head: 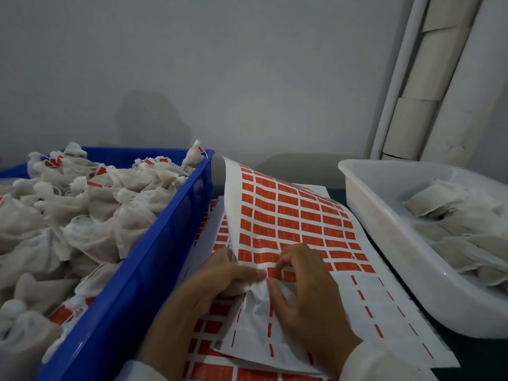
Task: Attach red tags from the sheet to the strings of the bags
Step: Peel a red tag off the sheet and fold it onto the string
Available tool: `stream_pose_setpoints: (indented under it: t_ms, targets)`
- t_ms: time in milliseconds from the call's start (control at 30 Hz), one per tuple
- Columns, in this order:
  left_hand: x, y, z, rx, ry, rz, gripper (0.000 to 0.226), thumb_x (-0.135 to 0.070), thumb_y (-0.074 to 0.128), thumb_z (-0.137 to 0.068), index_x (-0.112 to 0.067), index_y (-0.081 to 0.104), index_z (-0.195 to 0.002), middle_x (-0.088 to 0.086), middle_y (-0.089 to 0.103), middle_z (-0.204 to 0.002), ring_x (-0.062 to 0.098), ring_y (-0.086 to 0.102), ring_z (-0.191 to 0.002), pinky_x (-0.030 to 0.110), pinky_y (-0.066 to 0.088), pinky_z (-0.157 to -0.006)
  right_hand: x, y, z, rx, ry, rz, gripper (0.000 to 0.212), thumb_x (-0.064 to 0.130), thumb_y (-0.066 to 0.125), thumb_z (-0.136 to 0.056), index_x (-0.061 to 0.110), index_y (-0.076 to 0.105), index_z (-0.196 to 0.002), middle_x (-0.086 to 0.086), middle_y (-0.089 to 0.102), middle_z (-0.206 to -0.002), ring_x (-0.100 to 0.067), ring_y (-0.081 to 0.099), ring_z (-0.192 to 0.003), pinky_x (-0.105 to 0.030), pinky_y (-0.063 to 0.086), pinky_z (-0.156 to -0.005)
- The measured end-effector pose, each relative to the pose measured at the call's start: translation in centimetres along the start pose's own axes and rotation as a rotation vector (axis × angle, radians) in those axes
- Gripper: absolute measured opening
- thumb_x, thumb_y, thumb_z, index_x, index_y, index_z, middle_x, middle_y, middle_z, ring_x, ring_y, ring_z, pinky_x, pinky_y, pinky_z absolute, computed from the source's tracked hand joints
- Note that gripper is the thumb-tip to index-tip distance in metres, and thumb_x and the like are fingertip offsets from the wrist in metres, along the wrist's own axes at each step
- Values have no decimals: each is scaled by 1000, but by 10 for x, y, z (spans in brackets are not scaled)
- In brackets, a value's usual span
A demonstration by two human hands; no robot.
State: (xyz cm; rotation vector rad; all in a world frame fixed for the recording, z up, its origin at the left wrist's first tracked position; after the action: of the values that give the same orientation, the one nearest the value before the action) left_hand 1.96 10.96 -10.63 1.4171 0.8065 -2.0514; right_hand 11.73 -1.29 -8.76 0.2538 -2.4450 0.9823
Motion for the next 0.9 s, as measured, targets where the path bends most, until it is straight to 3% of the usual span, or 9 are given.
stream_pose_setpoints:
  t_ms: [167,267,400,633,733,900]
  targets:
    - [0,0,2,-24,19,23,35,-20,75,-73,-31,57,-100,-13,72,-83,10,70,-75,26,50,-62,4,-3,-1,-37,-66,119,37,52,59,-72,21,62,-93,8,67,-87,-12,64,-70,-21,50,-76]
    - [0,0,3,-21,26,12,33,-20,75,-74,-31,57,-100,-11,72,-87,14,69,-82,32,53,-72,4,-3,0,-13,-53,206,41,56,53,-75,20,65,-92,7,69,-85,-13,66,-68,-20,48,-75]
    - [-2,2,4,1,34,-10,34,-20,73,-75,-28,56,-104,-5,72,-94,18,69,-86,41,54,-83,4,0,1,33,-28,260,44,53,59,-72,18,69,-96,6,71,-89,-13,68,-73,-29,54,-77]
    - [-2,6,3,-20,53,30,34,-19,74,-76,-31,55,-101,-7,70,-96,14,68,-86,29,54,-72,10,2,1,-17,-146,471,40,49,59,-68,17,72,-89,0,73,-86,-21,70,-74,-48,56,-76]
    - [-3,7,3,-25,68,28,35,-20,74,-75,-32,55,-103,-9,70,-96,12,68,-84,22,51,-63,9,5,0,1,-176,488,35,47,58,-69,20,71,-86,2,73,-84,-20,70,-74,-47,55,-78]
    - [-3,7,4,-28,73,25,32,-20,75,-75,-33,57,-98,-11,70,-93,11,69,-81,23,53,-64,6,6,0,14,-168,387,27,42,58,-69,21,69,-82,5,71,-80,-17,69,-70,-45,55,-75]
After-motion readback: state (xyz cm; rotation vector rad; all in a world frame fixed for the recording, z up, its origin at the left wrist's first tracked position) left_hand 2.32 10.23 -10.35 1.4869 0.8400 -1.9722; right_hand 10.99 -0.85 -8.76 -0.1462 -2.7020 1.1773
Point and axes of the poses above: each hand's wrist, its own z-axis away from the middle knuckle, its own y-axis out of the palm, x = y × z, the point moved 4 cm from there along -z, towards the middle knuckle
